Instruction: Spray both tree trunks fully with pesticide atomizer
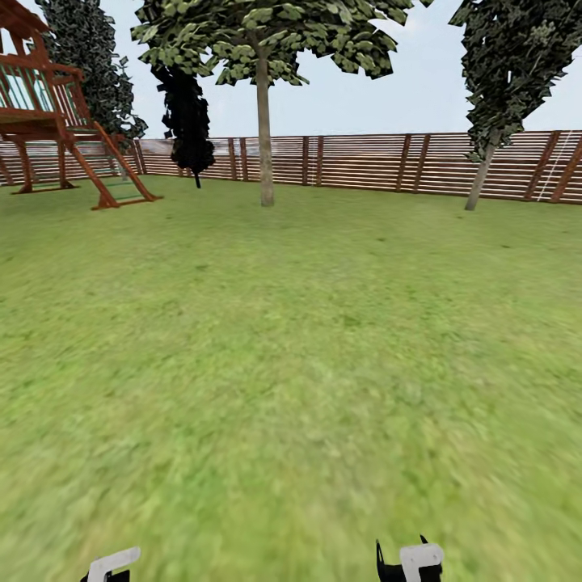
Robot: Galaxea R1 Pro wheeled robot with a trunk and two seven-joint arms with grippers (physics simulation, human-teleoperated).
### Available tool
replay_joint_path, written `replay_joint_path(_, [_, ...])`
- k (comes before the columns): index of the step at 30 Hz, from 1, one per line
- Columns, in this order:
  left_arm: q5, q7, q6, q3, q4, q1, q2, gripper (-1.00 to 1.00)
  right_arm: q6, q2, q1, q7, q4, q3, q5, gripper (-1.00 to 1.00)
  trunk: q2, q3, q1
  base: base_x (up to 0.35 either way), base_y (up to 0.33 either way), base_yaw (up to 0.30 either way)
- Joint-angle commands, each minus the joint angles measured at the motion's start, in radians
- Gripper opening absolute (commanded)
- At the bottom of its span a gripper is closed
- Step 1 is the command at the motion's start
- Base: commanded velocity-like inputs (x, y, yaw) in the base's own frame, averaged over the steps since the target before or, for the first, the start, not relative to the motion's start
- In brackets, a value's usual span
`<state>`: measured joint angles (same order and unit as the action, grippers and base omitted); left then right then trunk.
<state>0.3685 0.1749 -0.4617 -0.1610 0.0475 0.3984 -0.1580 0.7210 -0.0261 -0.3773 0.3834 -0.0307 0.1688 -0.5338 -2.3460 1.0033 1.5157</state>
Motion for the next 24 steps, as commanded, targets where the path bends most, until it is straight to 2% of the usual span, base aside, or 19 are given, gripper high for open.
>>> replay_joint_path(1, [0.0, 0.0, 0.0, 0.0, 0.0, 0.0, 0.0, -1.0, 0.0, 0.0, 0.0, 0.0, 0.0, 0.0, 0.0, 1.0, 0.0, 0.0, 0.0, 0.339, 0.0, 0.0])
replay_joint_path(24, [0.001, 0.0, 0.0, -0.001, 0.0, -0.001, 0.002, -1.0, 0.0, -0.002, 0.0, -0.001, 0.0, 0.0, 0.0, 1.0, 0.0, 0.0, 0.0, 0.339, 0.0, 0.0])
